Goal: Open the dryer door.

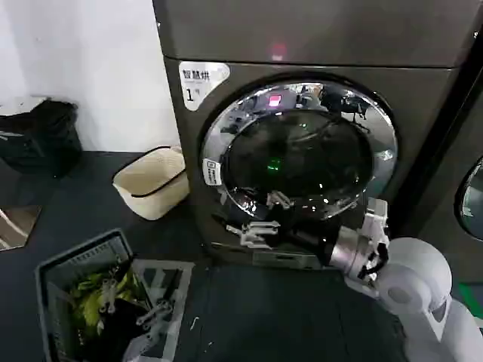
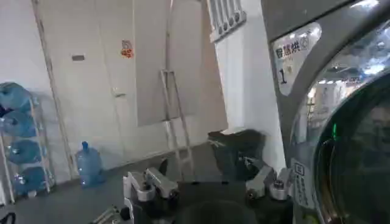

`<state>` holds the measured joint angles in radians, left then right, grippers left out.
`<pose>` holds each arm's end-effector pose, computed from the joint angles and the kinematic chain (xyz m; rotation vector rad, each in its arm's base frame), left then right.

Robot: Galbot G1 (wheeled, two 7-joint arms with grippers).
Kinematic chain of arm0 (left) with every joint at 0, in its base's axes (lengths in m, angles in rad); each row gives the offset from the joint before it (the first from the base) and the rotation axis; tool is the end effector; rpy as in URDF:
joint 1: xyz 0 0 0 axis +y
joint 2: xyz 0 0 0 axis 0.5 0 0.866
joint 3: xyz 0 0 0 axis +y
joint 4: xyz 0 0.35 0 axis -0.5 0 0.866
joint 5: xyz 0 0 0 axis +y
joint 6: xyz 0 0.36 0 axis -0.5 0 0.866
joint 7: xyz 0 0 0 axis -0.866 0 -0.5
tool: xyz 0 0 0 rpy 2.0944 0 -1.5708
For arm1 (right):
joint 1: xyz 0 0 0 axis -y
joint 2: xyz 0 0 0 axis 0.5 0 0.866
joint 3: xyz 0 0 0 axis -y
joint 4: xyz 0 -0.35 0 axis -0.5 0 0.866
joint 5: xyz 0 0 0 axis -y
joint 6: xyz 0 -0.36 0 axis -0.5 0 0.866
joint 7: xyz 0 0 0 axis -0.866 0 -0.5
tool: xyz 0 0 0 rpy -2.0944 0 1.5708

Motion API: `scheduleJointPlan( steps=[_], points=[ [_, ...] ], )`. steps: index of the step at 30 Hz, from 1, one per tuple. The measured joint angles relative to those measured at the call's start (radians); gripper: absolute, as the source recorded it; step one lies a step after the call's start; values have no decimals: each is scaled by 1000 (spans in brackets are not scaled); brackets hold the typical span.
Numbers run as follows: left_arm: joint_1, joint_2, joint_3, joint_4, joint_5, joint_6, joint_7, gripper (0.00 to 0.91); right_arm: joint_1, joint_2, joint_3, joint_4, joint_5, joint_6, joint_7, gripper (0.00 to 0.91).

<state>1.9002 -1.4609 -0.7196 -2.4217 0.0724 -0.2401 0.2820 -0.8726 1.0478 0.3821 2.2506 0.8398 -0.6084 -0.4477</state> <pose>0.0975 0.0547 -0.2239 0.3909 2.8751 0.4814 0.2950 -0.0276 -0.0768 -1.5776 2.6534 0.1694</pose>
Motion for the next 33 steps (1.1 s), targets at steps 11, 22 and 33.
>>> scheduleJointPlan(
  steps=[11,22,33],
  points=[
    [-4,3,-4,-15,-14,2,-1,907,-50,8,51,-150,-163,182,-173,907],
    [-2,7,-7,-29,-20,3,-1,907,-5,7,2,-314,-263,375,-267,907],
    [1,5,-8,-37,-20,4,0,907,80,28,-70,-487,-267,445,-321,907]
  ],
)
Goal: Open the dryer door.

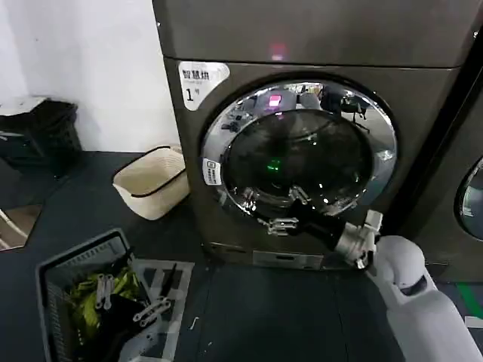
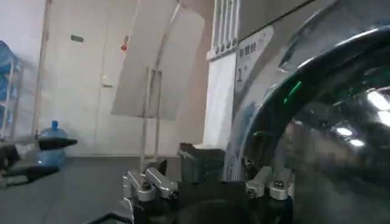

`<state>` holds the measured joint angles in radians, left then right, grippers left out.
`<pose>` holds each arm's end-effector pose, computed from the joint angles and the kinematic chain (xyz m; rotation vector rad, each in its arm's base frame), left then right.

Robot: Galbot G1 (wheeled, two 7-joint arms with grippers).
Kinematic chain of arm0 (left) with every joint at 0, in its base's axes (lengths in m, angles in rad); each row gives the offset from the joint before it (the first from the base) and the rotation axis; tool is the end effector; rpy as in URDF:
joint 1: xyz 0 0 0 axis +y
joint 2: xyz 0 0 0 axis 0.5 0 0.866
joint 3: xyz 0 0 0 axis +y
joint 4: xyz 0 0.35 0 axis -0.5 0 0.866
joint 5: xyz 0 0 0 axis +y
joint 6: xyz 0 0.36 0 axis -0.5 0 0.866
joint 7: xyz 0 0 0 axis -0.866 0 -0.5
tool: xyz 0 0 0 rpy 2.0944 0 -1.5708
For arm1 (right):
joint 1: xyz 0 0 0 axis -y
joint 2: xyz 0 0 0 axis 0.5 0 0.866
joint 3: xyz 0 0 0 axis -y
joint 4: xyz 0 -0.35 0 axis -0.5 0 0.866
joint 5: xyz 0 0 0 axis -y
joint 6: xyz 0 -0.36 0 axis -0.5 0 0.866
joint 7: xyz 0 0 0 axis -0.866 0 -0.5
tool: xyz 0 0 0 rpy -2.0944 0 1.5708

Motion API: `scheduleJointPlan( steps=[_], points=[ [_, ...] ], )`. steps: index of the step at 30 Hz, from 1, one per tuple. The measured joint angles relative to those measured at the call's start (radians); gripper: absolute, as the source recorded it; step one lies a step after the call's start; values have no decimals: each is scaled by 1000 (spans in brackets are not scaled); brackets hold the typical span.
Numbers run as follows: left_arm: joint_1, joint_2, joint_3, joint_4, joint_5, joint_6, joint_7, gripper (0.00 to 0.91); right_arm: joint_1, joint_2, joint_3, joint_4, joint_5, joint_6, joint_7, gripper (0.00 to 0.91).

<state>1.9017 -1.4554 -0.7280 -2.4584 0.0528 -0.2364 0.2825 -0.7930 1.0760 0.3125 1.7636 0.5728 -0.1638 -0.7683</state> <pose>0.0971 0.0540 -0.2105 0.3879 2.8428 0.4706 0.4054 -0.0683 -0.1865 -1.5148 2.5785 -0.0305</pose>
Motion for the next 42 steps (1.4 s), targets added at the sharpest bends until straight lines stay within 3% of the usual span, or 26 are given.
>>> scheduleJointPlan(
  steps=[23,42],
  points=[
    [7,-6,-2,-21,3,4,3,907,225,73,-133,-229,-12,58,-6,907],
    [9,-9,-6,-23,2,5,3,907,313,146,-232,-343,-46,82,57,907]
  ],
)
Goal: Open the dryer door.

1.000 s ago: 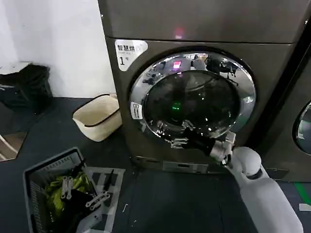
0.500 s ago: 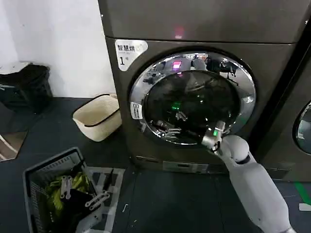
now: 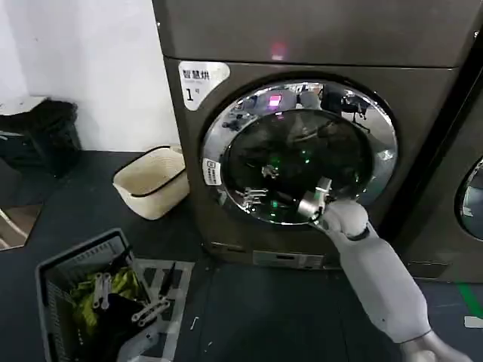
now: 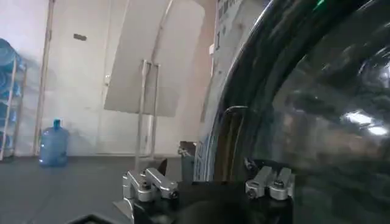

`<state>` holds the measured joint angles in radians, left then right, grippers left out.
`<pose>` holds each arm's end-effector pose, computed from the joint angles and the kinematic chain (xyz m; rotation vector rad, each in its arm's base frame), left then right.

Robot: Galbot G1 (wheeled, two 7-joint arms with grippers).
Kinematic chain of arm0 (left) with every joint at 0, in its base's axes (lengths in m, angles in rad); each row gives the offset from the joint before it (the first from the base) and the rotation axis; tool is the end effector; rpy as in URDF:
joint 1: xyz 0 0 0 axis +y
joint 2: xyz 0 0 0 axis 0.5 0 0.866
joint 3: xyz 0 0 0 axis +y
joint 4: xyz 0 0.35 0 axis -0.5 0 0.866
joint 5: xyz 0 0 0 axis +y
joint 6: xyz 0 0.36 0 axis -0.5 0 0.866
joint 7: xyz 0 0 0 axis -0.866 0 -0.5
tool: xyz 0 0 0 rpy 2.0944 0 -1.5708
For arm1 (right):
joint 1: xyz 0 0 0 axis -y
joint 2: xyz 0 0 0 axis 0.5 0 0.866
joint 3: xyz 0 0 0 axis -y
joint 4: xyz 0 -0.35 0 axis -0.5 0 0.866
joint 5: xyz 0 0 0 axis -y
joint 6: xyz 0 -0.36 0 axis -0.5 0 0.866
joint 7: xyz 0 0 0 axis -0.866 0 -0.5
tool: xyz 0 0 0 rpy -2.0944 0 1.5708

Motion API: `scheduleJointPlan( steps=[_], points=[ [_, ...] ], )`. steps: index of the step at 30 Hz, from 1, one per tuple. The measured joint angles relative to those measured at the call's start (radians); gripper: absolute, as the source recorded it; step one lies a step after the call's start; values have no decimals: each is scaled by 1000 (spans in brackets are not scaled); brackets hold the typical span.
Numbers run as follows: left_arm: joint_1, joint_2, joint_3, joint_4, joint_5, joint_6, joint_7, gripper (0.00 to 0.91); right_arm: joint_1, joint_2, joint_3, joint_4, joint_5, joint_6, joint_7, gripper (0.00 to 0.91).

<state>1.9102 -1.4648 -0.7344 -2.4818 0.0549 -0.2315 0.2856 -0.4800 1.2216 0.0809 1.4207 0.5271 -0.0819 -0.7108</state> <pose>0.0945 0.0529 -0.2032 0.3788 2.8350 0.4757 0.5032 0.0051 -0.1912 -1.5287 2.5631 -0.0454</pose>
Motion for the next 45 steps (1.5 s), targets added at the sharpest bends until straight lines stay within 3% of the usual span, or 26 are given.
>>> scheduleJointPlan(
  steps=[45],
  points=[
    [7,-13,-9,-4,-3,-5,-2,907,96,119,-68,-193,-69,10,14,907]
  ],
)
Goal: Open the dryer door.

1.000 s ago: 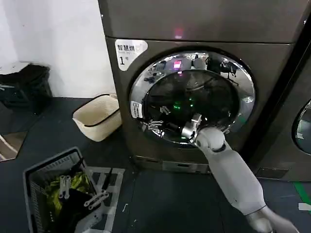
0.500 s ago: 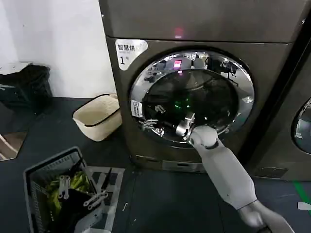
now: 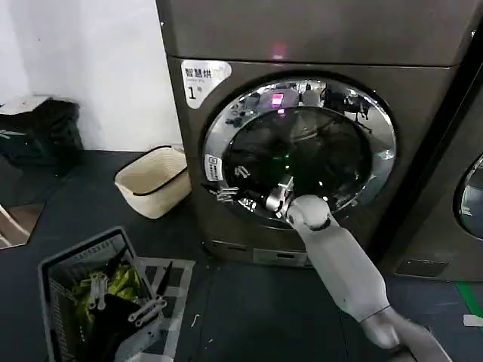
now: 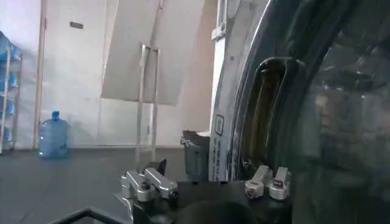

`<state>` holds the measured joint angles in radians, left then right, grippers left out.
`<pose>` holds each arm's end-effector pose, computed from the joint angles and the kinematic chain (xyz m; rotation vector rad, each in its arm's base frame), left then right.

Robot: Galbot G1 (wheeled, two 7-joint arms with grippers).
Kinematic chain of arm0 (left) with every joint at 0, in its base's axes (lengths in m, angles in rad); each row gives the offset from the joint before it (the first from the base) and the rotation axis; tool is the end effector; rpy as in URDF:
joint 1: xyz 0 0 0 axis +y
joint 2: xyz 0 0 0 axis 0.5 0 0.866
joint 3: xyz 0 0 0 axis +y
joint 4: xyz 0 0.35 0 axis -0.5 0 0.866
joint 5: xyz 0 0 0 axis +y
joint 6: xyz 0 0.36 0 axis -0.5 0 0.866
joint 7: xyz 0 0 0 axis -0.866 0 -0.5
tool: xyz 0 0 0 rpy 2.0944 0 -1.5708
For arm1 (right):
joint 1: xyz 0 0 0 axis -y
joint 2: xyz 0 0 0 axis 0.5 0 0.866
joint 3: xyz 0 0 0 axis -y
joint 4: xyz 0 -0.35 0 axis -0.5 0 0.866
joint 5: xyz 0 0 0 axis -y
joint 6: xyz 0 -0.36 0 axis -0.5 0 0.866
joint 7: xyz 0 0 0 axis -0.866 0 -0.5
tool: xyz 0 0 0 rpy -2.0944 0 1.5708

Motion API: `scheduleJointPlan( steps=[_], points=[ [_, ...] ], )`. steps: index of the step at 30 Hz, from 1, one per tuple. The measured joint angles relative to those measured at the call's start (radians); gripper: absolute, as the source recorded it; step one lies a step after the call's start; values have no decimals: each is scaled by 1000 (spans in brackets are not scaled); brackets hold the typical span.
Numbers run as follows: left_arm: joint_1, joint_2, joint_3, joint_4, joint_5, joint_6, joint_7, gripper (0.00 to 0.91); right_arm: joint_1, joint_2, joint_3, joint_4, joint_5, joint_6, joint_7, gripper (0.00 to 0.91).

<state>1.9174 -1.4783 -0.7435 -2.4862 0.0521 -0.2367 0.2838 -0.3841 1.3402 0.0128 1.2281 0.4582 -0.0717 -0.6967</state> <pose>0.0923 0.0536 -0.2023 0.3554 2.8369 0.4725 0.5387 0.0537 -0.2091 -1.5689 2.6177 -0.0594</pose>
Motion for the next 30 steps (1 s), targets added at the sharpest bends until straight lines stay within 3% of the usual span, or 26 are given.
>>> scheduleJointPlan(
  steps=[13,30],
  points=[
    [0,0,-2,0,0,-1,-1,907,16,-8,-3,-12,27,-2,-77,907],
    [-26,10,-25,26,-24,10,-1,907,-12,-107,-10,92,112,2,-311,907]
  ],
)
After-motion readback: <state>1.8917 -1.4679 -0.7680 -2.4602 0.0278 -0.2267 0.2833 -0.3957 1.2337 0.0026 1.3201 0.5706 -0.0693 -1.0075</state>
